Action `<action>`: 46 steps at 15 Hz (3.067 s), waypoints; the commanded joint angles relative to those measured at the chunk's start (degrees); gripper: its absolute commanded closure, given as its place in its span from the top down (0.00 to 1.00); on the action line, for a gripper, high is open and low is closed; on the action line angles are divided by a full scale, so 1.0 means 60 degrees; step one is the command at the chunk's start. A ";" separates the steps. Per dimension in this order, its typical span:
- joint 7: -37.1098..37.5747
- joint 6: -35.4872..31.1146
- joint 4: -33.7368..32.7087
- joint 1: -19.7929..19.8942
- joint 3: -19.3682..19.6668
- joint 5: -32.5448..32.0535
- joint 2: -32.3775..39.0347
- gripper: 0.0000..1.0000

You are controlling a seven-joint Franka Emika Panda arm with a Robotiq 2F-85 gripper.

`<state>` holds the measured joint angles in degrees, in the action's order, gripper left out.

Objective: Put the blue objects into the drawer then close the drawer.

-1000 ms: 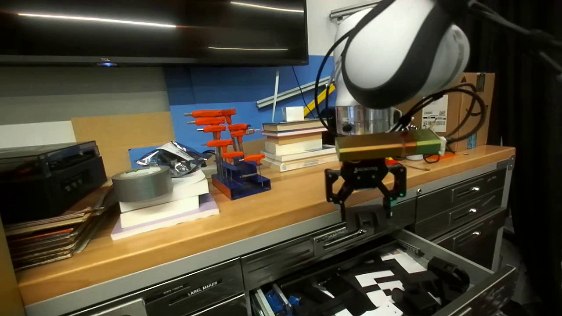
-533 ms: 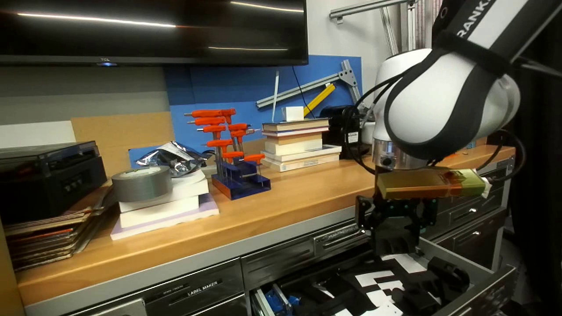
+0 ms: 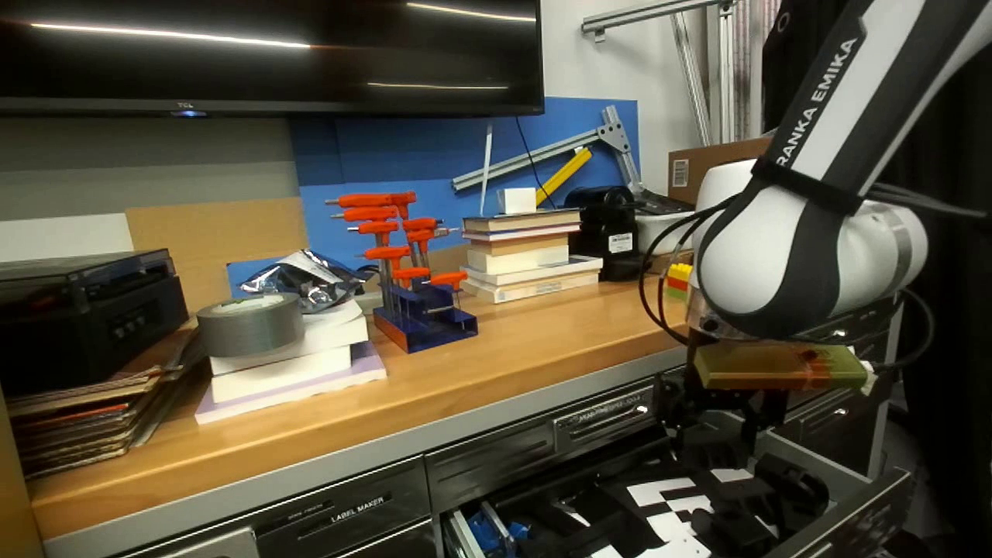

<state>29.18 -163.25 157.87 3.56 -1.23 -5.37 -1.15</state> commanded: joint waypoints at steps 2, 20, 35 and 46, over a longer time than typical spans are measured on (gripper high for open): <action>-0.1203 -0.1061 -0.0883 -0.0330 0.0100 0.0386 0.1650 0.60; -0.2557 -0.0807 -0.2239 -0.1115 0.0203 0.1571 0.3648 1.00; 0.5737 0.5498 -0.2605 -0.2960 0.0764 -0.0693 0.1279 1.00; 0.8942 0.1991 -0.0109 -0.2410 -0.0428 -0.0418 0.0264 1.00</action>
<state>78.91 -145.88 157.34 -12.91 -1.66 -8.37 0.09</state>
